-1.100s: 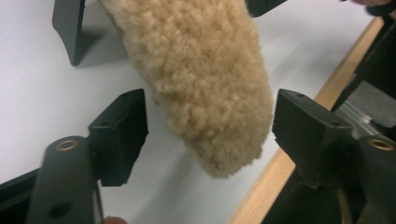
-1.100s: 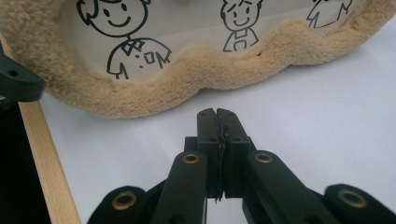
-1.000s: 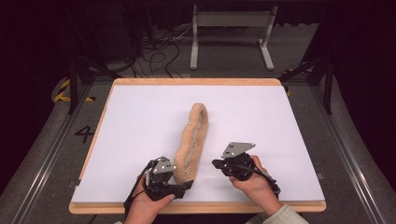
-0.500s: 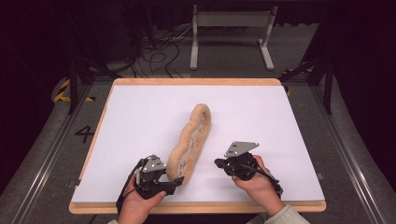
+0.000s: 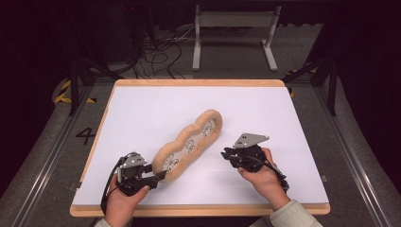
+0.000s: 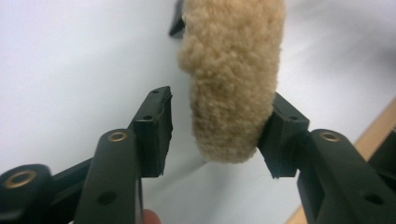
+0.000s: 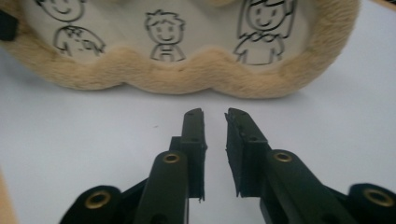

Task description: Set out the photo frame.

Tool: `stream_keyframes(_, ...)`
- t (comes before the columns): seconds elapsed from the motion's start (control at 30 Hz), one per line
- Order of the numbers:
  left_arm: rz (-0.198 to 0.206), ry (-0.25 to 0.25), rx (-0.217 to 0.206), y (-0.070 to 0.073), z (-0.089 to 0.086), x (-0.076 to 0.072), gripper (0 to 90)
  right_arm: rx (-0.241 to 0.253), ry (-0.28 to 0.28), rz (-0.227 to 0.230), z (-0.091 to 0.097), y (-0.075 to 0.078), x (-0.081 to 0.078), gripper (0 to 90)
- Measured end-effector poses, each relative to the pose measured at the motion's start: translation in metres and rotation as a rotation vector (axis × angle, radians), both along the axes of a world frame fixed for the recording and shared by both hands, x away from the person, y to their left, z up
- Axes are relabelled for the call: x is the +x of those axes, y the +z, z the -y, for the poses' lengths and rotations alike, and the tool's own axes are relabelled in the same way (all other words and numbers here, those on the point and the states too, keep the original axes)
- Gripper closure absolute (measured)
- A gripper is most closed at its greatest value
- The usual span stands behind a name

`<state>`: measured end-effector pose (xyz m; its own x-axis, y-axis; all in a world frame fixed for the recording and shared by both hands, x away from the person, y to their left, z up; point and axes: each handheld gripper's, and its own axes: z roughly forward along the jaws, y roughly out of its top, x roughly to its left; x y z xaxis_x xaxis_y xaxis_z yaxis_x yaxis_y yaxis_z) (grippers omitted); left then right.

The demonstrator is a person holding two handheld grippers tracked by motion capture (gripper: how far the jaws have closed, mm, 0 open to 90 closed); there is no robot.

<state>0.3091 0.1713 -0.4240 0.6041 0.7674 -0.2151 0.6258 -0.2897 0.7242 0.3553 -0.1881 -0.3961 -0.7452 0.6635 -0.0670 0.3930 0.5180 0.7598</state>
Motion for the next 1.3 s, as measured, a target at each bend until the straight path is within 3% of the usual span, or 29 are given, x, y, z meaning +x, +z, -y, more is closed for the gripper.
stream_keyframes(0.17,0.000,0.042,-0.010,-0.001,-0.009,0.004,53.0,-0.005,-0.040,0.017,0.004,0.006,0.024,66.2)
stream_keyframes(0.23,0.001,0.043,-0.013,-0.001,-0.010,0.005,54.1,-0.002,-0.051,0.022,0.005,0.008,0.029,65.2)
stream_keyframes(0.4,0.006,0.032,-0.014,-0.002,-0.010,0.005,57.6,0.037,-0.113,0.016,0.009,0.010,0.062,62.6)
stream_keyframes(0.53,0.000,0.021,-0.019,-0.002,-0.010,0.006,61.4,0.078,-0.126,-0.028,0.011,0.002,0.083,56.2)
stream_keyframes(0.63,-0.002,0.017,-0.021,-0.002,-0.010,0.006,62.6,0.056,-0.120,-0.035,0.007,-0.004,0.094,51.2)
stream_keyframes(0.67,-0.002,0.016,-0.021,-0.002,-0.010,0.006,63.1,0.058,-0.113,-0.056,0.004,-0.011,0.102,47.4)
stream_keyframes(0.77,-0.002,0.014,-0.025,-0.002,-0.010,0.006,63.5,0.042,-0.111,-0.067,0.002,-0.017,0.108,47.9)
stream_keyframes(0.87,-0.008,0.013,-0.031,-0.002,-0.010,0.006,64.0,0.090,-0.088,-0.090,0.000,-0.024,0.116,48.8)
stream_keyframes(0.97,-0.003,0.006,-0.029,-0.003,-0.010,0.007,64.1,0.097,-0.065,-0.099,-0.003,-0.028,0.120,49.3)
stream_keyframes(1.07,0.003,0.007,-0.025,-0.003,-0.008,0.007,64.2,0.092,-0.046,-0.092,-0.003,-0.028,0.121,56.6)
stream_keyframes(1.13,0.008,0.011,-0.023,-0.003,-0.008,0.007,64.4,0.075,-0.049,-0.082,0.001,-0.026,0.121,66.0)
stream_keyframes(1.3,0.013,0.022,-0.016,-0.003,-0.006,0.008,65.4,0.073,-0.067,-0.091,0.005,-0.022,0.117,67.3)
